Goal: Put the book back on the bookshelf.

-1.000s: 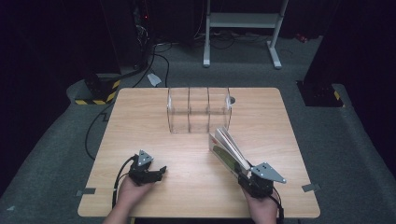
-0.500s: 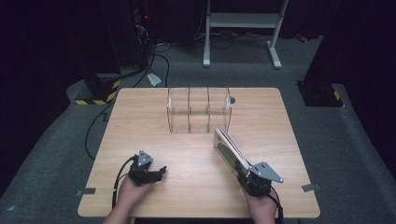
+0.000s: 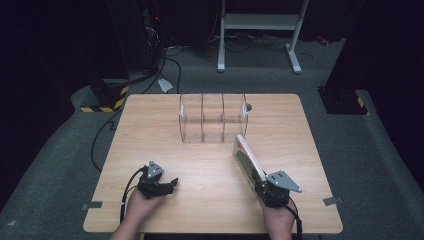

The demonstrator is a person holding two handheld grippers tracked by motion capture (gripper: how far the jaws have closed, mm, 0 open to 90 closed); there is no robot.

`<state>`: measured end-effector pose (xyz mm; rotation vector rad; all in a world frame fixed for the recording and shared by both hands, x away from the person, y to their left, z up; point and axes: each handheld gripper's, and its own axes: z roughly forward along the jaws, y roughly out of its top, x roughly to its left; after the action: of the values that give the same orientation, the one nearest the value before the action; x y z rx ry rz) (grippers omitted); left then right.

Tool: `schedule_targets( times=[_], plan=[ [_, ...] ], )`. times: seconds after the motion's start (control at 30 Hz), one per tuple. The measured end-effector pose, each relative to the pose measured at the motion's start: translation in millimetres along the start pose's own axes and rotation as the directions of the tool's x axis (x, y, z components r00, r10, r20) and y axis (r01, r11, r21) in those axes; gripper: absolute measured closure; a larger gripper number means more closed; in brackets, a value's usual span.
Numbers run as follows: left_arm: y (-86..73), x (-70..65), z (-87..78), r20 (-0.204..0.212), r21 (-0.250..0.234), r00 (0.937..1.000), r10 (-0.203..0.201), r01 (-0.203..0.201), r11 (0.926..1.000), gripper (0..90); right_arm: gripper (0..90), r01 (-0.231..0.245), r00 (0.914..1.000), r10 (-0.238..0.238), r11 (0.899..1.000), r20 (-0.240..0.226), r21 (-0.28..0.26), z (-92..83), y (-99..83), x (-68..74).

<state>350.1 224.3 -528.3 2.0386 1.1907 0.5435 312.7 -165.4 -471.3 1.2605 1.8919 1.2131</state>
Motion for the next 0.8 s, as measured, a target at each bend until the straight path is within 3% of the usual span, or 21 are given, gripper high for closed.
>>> schedule_targets(
  times=[0.33, 0.63, 0.8],
  plan=[
    [0.2, 0.5, 0.2, 0.002, -0.001, 1.0000, 0.000, 0.000, 1.0000, 24.4, 75.6, -0.020, 0.9994, 0.020, 1.000, 0.027, 0.001, 1.1, 8.5, 3.0],
    [0.3, 0.6, 0.4, 0.001, -0.001, 1.0000, 0.000, 0.000, 1.0000, 24.5, 75.6, -0.015, 0.9994, 0.016, 0.999, 0.029, -0.036, -5.0, 39.7, 5.0],
    [0.4, 0.6, 0.4, 0.001, -0.001, 1.0000, 0.000, 0.000, 1.0000, 24.5, 75.6, -0.013, 0.9991, 0.015, 0.999, 0.040, -0.048, 1.2, 50.7, 5.1]
  ],
)
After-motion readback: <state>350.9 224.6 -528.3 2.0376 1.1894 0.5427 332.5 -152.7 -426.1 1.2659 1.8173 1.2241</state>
